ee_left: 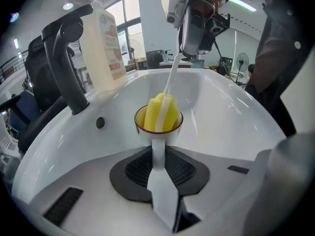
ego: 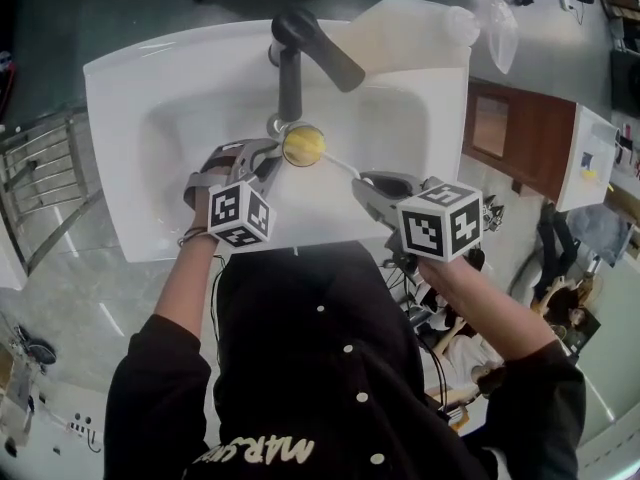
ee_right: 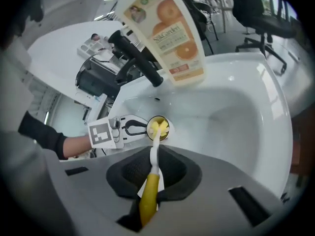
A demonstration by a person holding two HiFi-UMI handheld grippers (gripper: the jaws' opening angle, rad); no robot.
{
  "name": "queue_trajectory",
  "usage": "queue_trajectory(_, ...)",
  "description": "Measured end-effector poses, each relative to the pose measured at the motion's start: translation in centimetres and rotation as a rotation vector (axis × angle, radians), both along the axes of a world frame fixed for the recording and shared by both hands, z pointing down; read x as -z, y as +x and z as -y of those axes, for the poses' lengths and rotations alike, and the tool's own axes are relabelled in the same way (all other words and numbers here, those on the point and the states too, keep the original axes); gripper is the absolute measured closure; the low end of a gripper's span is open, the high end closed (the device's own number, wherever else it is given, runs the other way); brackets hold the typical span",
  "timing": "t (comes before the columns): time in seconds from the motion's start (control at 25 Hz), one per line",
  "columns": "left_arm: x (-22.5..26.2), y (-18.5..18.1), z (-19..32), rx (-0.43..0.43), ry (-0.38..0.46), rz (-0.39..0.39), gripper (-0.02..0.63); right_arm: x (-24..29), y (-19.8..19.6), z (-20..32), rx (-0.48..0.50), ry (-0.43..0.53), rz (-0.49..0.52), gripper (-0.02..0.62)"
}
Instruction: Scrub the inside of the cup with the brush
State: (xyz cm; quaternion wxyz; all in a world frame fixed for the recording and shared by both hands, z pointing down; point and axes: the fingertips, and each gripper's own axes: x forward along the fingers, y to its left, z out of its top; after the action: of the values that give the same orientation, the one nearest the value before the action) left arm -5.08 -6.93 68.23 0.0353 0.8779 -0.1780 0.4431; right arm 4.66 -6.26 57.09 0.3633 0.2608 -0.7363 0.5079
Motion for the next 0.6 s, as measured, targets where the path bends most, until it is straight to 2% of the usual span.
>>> queue_trajectory(0.12, -0.1, -0.1, 0.0, 0.006, -0.024, -0.021, 0.517, 1.0, 0.2, 0.1, 0.156, 0.123, -0.039, 0.546)
queue_trajectory(0.2, -0.1, -0.2, 0.1, 0.007, -0.036, -0.029, 0.517, 1.8, 0.3, 0.3, 0.307, 0.243, -0.077, 0.546)
queue_trajectory(0.36, -0.1, -0.1, 0.2, -0.009, -0.034, -0.02, 0.517, 3.2, 0.0, 0.7, 0.722, 0.519, -0.178, 0.548)
queue_trajectory(0.6, 0.0, -0.1, 0.1, -0.026, -0.033, -0.015, 0.517, 4.1, -0.9, 2.0, 1.344, 0.792, -0.288, 0.548)
